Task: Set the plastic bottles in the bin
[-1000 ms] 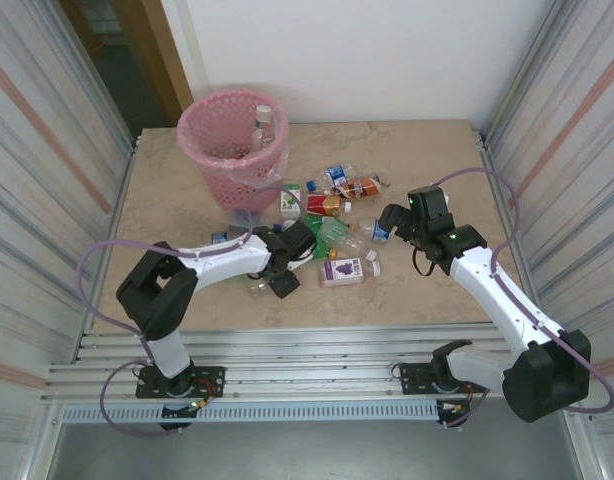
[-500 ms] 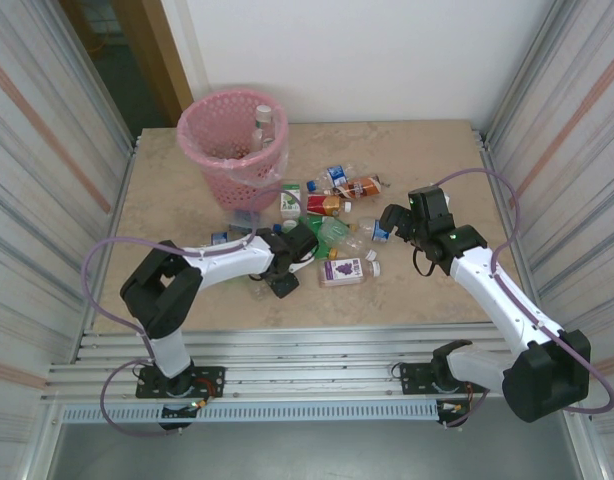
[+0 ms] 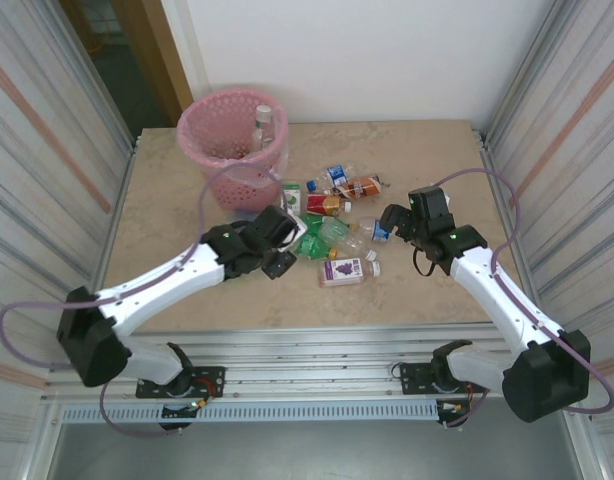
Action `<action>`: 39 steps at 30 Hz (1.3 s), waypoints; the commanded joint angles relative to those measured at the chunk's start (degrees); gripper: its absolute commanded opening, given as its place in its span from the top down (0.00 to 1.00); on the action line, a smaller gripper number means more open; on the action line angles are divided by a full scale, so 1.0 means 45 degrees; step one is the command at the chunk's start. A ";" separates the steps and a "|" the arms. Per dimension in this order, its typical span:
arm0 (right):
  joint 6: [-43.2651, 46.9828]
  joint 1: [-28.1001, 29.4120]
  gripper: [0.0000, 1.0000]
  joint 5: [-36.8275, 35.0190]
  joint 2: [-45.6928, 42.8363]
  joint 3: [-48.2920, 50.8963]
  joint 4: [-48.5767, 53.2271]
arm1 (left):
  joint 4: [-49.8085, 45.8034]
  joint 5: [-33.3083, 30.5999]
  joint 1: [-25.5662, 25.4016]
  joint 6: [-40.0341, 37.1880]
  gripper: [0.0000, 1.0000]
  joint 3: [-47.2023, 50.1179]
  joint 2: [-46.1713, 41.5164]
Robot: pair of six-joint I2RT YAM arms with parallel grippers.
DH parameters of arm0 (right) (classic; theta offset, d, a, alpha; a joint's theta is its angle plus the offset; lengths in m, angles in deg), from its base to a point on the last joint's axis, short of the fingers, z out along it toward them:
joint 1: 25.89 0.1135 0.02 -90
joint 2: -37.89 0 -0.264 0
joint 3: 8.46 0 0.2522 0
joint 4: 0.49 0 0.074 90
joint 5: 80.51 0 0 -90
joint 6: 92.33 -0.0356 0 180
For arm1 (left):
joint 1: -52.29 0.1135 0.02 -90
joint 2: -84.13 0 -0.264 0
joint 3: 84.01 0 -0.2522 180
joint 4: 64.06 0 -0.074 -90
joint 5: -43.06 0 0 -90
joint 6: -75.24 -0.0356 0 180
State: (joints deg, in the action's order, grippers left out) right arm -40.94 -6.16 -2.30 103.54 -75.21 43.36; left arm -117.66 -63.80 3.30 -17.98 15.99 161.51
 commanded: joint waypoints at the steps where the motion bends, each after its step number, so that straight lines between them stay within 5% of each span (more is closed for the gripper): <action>1: -0.0189 -0.0134 0.02 -0.0072 -0.0094 0.0161 0.0053 | 0.1458 -0.1199 -0.0052 -0.0247 0.52 -0.0862 -0.1299; 5: -0.0228 -0.0121 0.02 -0.0034 -0.0173 0.0232 -0.0025 | 0.4710 -0.0522 0.0670 -0.0895 0.56 -0.0940 -0.2372; 11: -0.0299 -0.0116 0.02 0.0031 -0.0422 0.0369 -0.0026 | 0.7931 0.1927 0.3311 -0.0932 0.60 -0.2036 -0.1709; 24: -0.0381 -0.0124 0.02 -0.0187 -0.0965 0.0565 0.0269 | 0.9227 0.4506 0.7258 0.0496 0.59 -0.6227 0.3343; 39: -0.0383 -0.0126 0.02 -0.0250 -0.0965 0.0348 0.0614 | 0.9050 0.4742 0.8252 0.1303 0.53 -0.8385 0.7391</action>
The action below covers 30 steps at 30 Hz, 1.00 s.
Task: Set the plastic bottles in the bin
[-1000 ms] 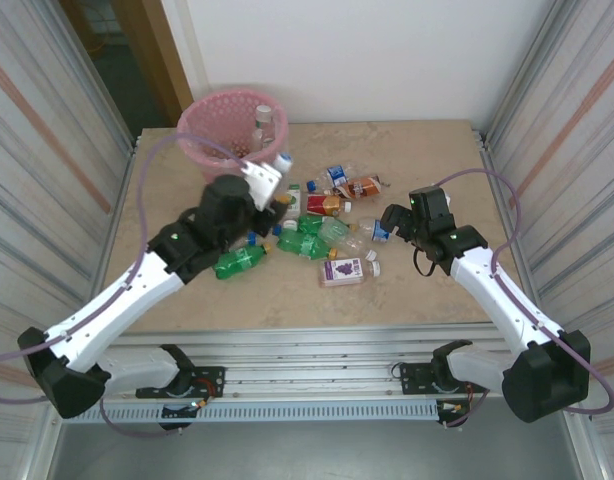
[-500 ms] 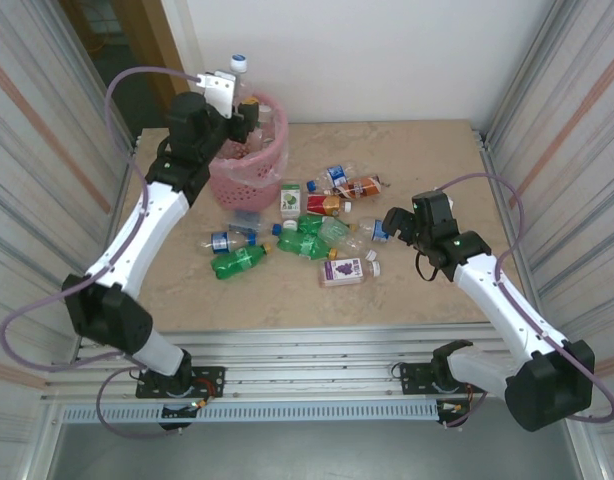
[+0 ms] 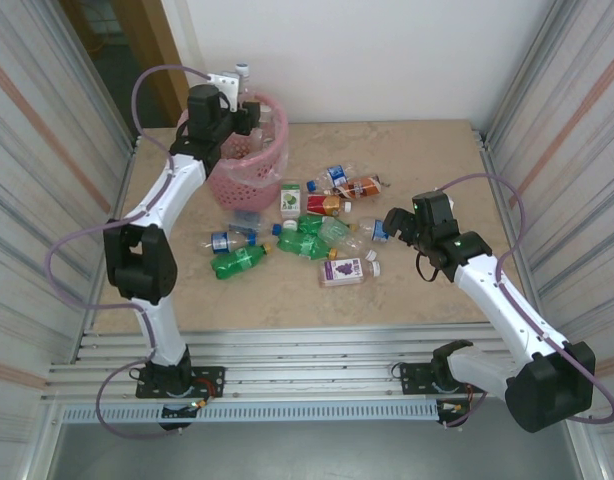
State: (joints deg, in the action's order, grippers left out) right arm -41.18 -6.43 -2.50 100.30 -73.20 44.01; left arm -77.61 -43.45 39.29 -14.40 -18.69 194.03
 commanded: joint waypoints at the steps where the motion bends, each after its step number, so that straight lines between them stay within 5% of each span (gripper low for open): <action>1: -0.0327 -0.0074 0.02 -0.0245 -0.0265 -0.0088 0.0509 | 0.0135 0.0260 0.0314 0.0773 0.53 -0.0699 0.0306; 4: -0.0346 -0.0078 0.02 -0.0281 -0.0373 -0.0031 0.0561 | 0.0139 0.0378 0.0391 0.1207 0.51 -0.0609 0.0613; 12: -0.0330 -0.0120 0.02 -0.0267 -0.0359 -0.0050 0.0634 | -0.0162 0.0322 0.0388 0.1464 0.19 -0.0599 0.0840; 23: -0.0302 -0.0128 0.02 -0.0109 -0.0121 -0.0170 0.0492 | -0.0395 0.0432 0.0397 0.1561 0.33 -0.0556 0.0628; 30: -0.0253 -0.0136 0.02 -0.0090 0.0017 -0.0273 0.0570 | -0.0229 0.0580 0.0396 0.1755 0.31 0.0295 -0.0124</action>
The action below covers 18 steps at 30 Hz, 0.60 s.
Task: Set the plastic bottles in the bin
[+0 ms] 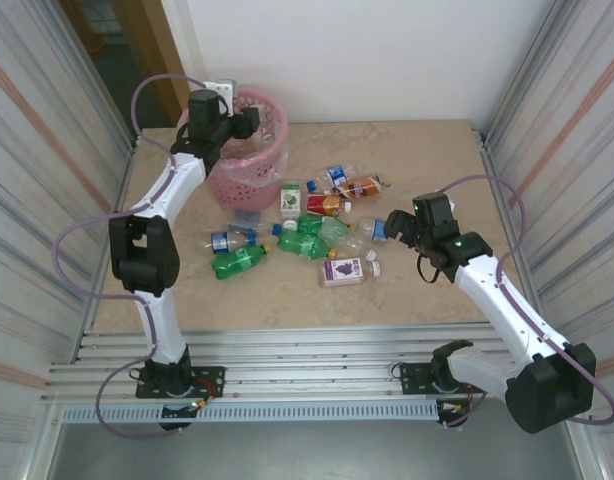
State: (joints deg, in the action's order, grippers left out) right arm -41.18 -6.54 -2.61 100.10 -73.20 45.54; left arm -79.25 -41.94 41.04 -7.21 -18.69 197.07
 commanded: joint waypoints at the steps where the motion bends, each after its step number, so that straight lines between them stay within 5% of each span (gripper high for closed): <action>1: -0.0252 -0.0103 0.02 -0.0060 0.0116 -0.0272 0.0231 | 0.0102 0.0265 0.0028 0.0152 0.30 0.0368 -0.0967; 11: -0.0321 -0.0130 0.02 0.0119 0.0354 -0.0102 0.0058 | -0.0192 0.0758 -0.0087 -0.0074 0.22 0.1307 -0.3194; 18: -0.0328 -0.0160 0.02 0.0057 0.0432 0.0120 -0.0033 | -0.0918 -0.0188 -0.1065 -0.1221 0.19 0.3707 -0.5961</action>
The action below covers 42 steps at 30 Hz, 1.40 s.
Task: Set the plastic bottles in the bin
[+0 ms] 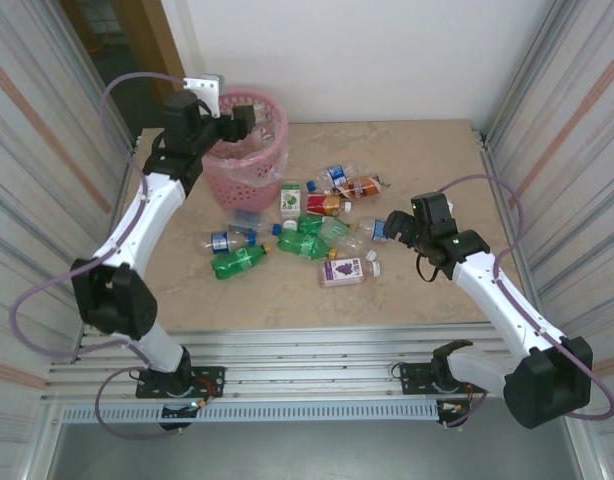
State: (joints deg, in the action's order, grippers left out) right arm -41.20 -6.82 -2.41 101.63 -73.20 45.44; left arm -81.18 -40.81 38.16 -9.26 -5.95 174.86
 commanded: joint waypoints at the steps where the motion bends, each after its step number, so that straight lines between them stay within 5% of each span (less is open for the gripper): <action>1: -0.0291 -0.0116 0.02 0.0008 0.0092 0.0167 -0.0011 | -0.0519 -0.0694 -0.0623 -0.0924 0.19 0.1402 -0.1512; 13: -0.0034 -0.0292 0.02 0.0047 0.0321 0.0250 -0.0350 | -0.2090 -0.2489 -0.2614 -0.0941 0.15 0.7265 -0.6653; 19: 0.0043 -0.0420 0.02 0.0083 0.0575 0.0134 -0.0409 | -0.3284 -0.2554 -0.3110 -0.1068 0.12 0.9099 -0.7643; 30: 0.0337 -0.0679 0.02 0.0007 0.0733 -0.0049 -0.0338 | -0.4094 -0.4235 -0.4417 -0.1790 0.01 0.9474 -0.6335; 42: 0.0510 -0.0969 0.02 0.0201 0.1105 -0.0339 -0.0249 | -0.4729 -0.4164 -0.4693 -0.1914 0.01 0.8247 -0.3760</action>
State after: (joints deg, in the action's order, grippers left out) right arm -40.48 -10.56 -2.17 105.61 -72.74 43.80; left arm -100.96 -58.75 17.72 -16.47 34.03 156.40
